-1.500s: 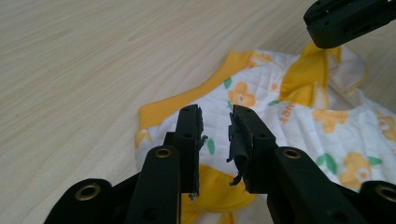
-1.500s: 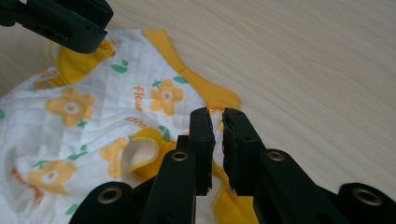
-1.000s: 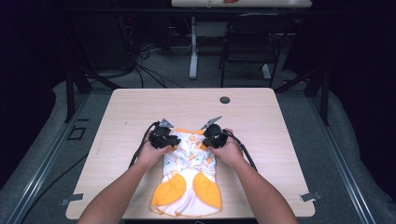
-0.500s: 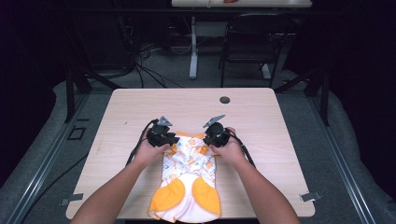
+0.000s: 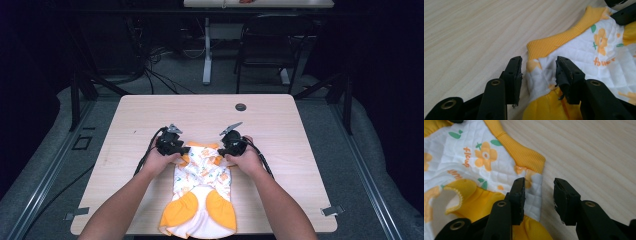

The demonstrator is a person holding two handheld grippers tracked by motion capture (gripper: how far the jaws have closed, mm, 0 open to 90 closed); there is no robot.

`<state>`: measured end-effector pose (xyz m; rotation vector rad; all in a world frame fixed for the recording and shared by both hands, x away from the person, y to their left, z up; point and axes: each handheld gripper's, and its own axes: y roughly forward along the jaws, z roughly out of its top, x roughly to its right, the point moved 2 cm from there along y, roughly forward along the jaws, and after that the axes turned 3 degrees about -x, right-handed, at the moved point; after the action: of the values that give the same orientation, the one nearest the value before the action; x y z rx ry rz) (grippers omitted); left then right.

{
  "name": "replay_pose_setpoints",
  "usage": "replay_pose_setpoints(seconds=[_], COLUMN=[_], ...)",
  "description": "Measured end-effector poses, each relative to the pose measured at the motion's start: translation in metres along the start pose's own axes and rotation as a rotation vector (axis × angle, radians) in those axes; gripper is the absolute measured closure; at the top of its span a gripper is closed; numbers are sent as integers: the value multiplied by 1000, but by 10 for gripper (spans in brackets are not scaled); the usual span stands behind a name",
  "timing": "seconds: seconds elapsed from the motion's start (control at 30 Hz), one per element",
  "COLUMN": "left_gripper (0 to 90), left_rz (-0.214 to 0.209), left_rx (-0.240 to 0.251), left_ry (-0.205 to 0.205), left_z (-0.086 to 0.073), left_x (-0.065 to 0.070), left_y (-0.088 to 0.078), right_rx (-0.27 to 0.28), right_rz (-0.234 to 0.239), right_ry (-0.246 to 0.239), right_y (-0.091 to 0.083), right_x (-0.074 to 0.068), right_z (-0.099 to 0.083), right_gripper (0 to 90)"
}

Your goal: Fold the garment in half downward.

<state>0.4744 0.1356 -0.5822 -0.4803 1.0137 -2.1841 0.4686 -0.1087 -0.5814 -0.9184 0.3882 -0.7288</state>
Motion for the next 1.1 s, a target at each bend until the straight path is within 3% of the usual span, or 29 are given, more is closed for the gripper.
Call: replay_pose_setpoints(seconds=[0.13, 0.27, 0.33, 0.67, 0.87, 1.1], left_gripper=[555, 555, 611, 691, 750, 788], left_rz=[-2, -4, 0, 0, -3, -17], left_rx=[-30, -23, -25, -34, -30, -27], left_ry=[12, 17, 23, 16, 28, 22], left_z=[-3, -4, -3, -3, -3, -4], left_x=[1, 1, 3, 5, 6, 4], left_y=[4, 4, 4, 3, 3, 2], right_rx=[-6, 2, -6, -17, -34, -35], right_rz=[8, 9, 18, 61, 51, 53], right_ry=[2, -19, -29, 0, -32, -32], right_y=[0, 1, 0, 1, 0, 0], right_x=[1, -1, -2, -2, -8, -8], right_z=[-1, -1, -1, 0, 2, 2], right_gripper=[596, 632, 680, 769, 881, 885])
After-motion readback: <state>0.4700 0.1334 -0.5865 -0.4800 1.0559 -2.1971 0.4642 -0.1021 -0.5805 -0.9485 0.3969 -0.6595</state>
